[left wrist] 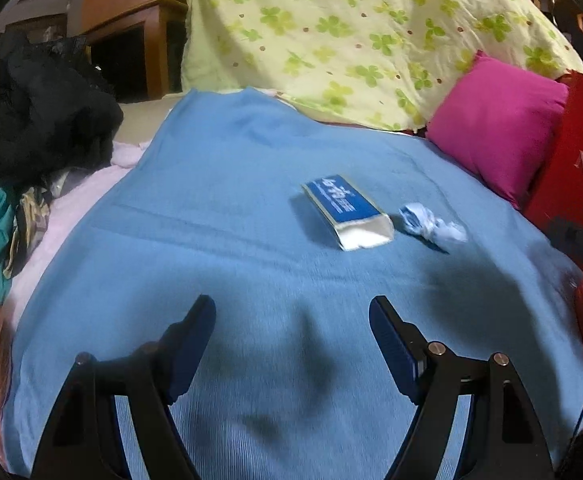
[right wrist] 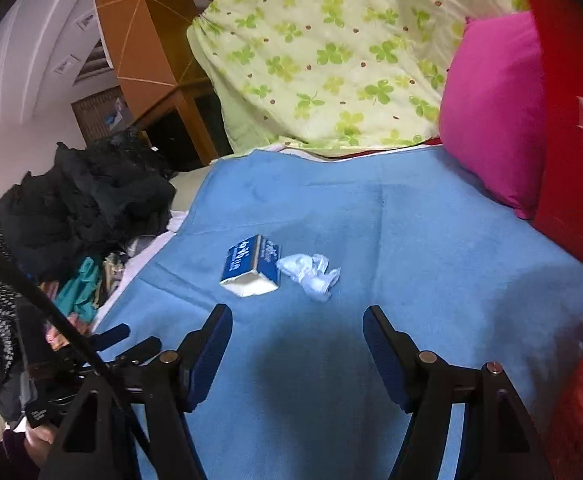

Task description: Collect trash

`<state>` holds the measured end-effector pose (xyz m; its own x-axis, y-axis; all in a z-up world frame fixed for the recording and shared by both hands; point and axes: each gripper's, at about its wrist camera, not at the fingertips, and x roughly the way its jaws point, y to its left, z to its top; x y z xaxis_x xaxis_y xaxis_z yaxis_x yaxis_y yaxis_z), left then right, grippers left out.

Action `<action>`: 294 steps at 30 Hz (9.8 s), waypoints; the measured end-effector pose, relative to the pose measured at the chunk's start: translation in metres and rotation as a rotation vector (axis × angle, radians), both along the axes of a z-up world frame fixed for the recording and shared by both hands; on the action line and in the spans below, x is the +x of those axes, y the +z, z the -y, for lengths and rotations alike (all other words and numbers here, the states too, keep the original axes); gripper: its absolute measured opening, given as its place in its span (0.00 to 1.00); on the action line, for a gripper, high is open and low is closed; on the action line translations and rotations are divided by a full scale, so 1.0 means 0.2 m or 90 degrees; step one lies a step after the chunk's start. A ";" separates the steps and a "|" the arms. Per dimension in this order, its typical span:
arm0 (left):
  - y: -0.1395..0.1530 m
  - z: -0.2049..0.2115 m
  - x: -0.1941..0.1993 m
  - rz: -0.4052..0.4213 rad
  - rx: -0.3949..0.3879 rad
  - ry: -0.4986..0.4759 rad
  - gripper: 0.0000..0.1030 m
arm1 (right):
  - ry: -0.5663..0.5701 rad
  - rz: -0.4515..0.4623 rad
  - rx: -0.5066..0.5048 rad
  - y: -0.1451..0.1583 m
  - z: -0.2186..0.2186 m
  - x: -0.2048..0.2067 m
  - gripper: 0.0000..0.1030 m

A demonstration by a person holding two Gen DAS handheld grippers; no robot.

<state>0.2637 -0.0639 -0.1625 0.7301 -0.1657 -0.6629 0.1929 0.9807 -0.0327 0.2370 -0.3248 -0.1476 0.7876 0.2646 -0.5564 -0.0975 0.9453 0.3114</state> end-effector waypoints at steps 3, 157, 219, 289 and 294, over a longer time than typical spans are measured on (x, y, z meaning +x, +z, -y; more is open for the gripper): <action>-0.01 0.01 0.09 -0.005 -0.002 0.002 0.77 | 0.002 -0.034 -0.006 -0.06 -0.03 0.15 0.69; 0.62 1.02 -0.77 0.145 0.082 -0.253 0.49 | -0.145 0.242 0.064 0.42 0.60 -1.06 0.29; 0.66 1.59 -0.92 0.156 0.004 -0.464 0.52 | -0.356 0.282 0.231 0.34 1.12 -1.43 0.31; 1.08 0.67 -1.18 0.244 0.036 -0.243 0.90 | -0.393 0.154 -0.095 0.71 0.34 -1.72 0.73; 1.15 0.59 -1.26 0.274 0.046 -0.233 0.91 | -0.354 0.188 -0.132 0.89 0.18 -1.83 0.75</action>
